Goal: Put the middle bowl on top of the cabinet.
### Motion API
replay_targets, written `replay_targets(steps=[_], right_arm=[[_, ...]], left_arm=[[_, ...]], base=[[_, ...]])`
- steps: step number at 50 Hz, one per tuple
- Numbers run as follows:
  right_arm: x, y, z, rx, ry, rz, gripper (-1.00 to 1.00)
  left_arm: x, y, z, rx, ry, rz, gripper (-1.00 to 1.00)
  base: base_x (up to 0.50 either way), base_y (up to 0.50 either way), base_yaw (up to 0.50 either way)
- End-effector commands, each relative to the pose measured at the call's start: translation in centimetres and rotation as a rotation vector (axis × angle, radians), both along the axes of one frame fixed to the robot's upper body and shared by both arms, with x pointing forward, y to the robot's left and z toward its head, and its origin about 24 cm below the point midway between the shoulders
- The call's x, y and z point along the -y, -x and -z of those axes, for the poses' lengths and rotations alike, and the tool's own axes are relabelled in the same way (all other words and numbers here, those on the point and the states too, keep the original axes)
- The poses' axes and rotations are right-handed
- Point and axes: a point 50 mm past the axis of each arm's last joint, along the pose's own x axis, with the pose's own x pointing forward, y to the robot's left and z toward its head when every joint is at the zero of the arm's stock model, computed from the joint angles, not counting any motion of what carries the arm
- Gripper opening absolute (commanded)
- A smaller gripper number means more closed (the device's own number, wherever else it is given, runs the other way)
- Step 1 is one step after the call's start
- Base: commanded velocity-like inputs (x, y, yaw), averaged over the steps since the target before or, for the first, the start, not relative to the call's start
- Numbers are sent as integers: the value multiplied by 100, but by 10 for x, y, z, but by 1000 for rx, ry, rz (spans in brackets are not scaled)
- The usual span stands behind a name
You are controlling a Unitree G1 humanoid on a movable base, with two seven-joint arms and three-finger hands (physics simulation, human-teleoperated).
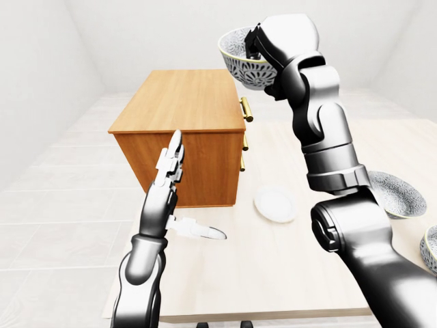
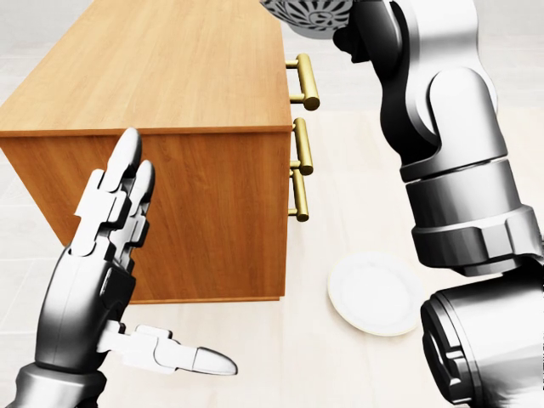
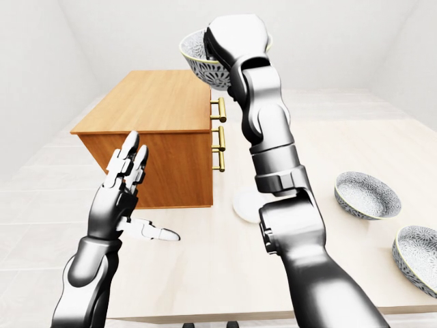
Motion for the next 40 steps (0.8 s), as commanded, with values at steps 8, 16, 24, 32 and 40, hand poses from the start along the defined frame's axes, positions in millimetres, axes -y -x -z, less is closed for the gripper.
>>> replay_targets(steps=[8, 16, 24, 32, 40], right_arm=[[-34, -18, 1, 17, -9, -84, -100], [-44, -23, 6, 22, -23, -103, -100], [-51, -24, -5, 35, -38, -128, -100], [-62, -22, -11, 47, -31, -150, -100], [-71, -23, -9, 42, -35, -174, -100]], left_arm=[[1, -3, 3, -11, -18, 2, 100], [6, 1, 5, -21, -18, 30, 100], [5, 0, 6, -27, -9, 30, 100], [-1, 0, 3, -16, 1, 4, 100], [1, 0, 2, -10, 3, 8, 100]], base=[[0, 0, 0], [0, 0, 0], [0, 0, 0], [0, 0, 0], [0, 0, 0]])
